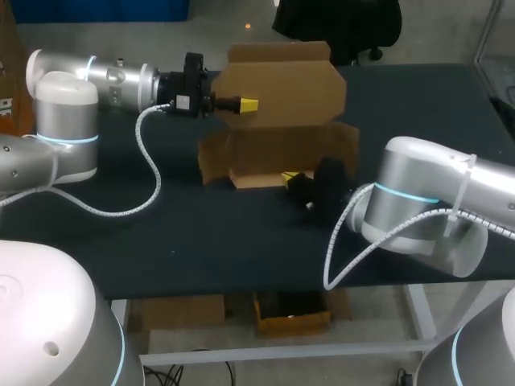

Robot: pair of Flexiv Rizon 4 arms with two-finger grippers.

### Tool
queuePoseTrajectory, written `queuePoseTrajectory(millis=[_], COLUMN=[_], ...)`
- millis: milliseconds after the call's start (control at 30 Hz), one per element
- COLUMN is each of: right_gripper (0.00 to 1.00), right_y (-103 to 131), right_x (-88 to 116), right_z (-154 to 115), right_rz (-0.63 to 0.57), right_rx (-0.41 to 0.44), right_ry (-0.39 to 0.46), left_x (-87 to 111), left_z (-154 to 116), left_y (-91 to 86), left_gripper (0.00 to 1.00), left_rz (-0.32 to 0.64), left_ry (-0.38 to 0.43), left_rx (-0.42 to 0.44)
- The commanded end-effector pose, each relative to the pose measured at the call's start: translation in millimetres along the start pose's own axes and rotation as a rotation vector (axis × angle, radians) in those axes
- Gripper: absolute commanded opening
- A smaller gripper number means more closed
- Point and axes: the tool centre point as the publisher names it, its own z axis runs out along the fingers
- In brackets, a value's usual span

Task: Assemble the packaging by folding the flat box into shape, placing the metal phone stand inside, and closing the box properly

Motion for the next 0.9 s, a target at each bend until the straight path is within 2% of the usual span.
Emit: queuePoseTrajectory(millis=[33, 367, 900], right_gripper=[0.0, 0.0, 0.0], right_y=[-4.1, -7.0, -17.0], right_x=[-3.6, -9.4, -9.5], right_z=[10.5, 25.7, 27.6], right_rz=[-0.002, -0.012, -0.002], right_rx=[0.006, 0.048, 0.078], right_ry=[-0.005, -0.025, -0.031], left_x=[1.1, 0.6, 0.5], left_z=[0.3, -1.6, -5.2], left_y=[1.1, 1.1, 3.6], left_gripper=[0.0, 0.0, 0.0], left_rz=[0.002, 0.003, 0.0], left_ry=[0.0, -0.001, -0.003], left_rx=[0.001, 0.002, 0.006])
